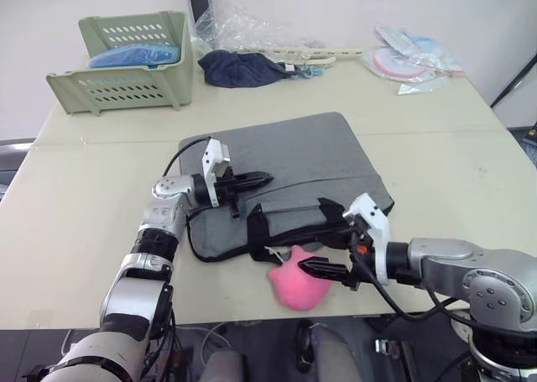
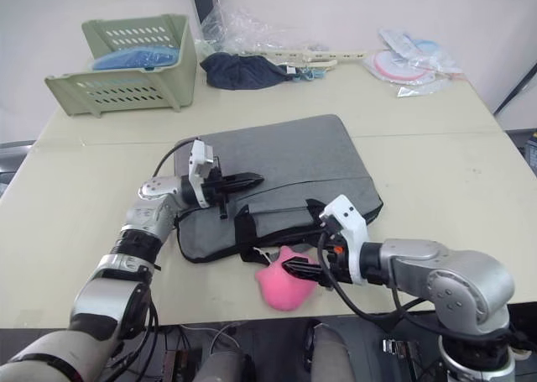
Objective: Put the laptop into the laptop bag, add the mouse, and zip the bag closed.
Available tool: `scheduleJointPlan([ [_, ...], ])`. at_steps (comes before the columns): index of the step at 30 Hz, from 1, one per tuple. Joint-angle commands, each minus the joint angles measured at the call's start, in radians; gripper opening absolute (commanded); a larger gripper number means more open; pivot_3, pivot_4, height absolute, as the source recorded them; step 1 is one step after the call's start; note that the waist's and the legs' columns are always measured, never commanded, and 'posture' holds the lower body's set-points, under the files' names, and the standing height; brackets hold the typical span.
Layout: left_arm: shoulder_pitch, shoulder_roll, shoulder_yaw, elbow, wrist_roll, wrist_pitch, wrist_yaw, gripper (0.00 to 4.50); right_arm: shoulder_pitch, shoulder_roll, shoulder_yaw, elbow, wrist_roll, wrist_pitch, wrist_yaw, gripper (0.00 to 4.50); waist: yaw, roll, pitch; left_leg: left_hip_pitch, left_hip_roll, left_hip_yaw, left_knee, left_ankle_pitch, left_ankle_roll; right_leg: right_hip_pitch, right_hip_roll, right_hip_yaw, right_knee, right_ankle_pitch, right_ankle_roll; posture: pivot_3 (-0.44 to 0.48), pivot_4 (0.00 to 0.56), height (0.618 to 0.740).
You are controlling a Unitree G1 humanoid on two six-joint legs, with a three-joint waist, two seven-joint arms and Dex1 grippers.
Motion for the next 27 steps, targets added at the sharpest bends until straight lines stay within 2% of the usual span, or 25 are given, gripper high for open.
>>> scheduleJointPlan([
  [1,0.049,-0.011,-0.028,0.035,0.039,0.03,0.002,0.0,0.014,-0.014,0.013,0.004,0.002,-0.04,0.004,4.39,0.0,0.0,0.0,0.0,0.0,0.0,0.0,0.0,0.0,0.0,0.0,0.0,0.0,0.0,0.0,0.0,0.15,0.74],
  [11,0.053,-0.008,-0.028,0.028,0.037,0.033,0.007,0.0,0.006,-0.015,-0.023,0.057,0.107,0.069,0.014,4.39,0.0,0.0,0.0,0.0,0.0,0.0,0.0,0.0,0.0,0.0,0.0,0.0,0.0,0.0,0.0,0.0,0.15,0.74],
  [19,0.051,-0.009,-0.032,0.032,0.042,0.037,0.007,0.0,-0.003,-0.044,-0.011,0.074,0.123,0.065,0.008,4.39,0.0,0.0,0.0,0.0,0.0,0.0,0.0,0.0,0.0,0.0,0.0,0.0,0.0,0.0,0.0,0.0,0.15,0.74],
  [22,0.051,-0.008,-0.035,0.032,0.046,0.036,0.009,0.0,-0.005,-0.052,-0.006,0.08,0.122,0.057,0.007,3.7,0.0,0.0,-0.001,0.0,0.0,0.0,0.0,0.0,0.0,0.0,0.0,0.0,0.0,0.0,0.0,0.0,0.15,0.74],
  [25,0.05,-0.009,-0.035,0.031,0.048,0.037,0.012,0.0,-0.004,-0.059,-0.002,0.083,0.121,0.051,0.009,2.41,0.0,0.0,-0.001,0.0,0.0,0.0,0.0,0.0,0.0,0.0,0.0,0.0,0.0,0.0,0.0,0.0,0.15,0.74],
  [26,0.05,-0.008,-0.035,0.031,0.048,0.037,0.012,0.0,-0.003,-0.062,0.0,0.083,0.121,0.048,0.011,1.69,0.0,0.0,-0.001,0.0,0.0,0.0,0.001,0.0,0.0,0.0,0.0,0.0,0.0,0.0,0.0,0.0,0.15,0.74],
  [27,0.051,-0.008,-0.035,0.03,0.049,0.037,0.011,0.0,-0.002,-0.065,0.0,0.083,0.121,0.046,0.012,1.48,0.0,0.0,-0.001,0.0,0.0,0.0,0.001,0.0,0.0,0.0,0.0,0.0,0.0,0.0,0.0,0.0,0.15,0.74],
])
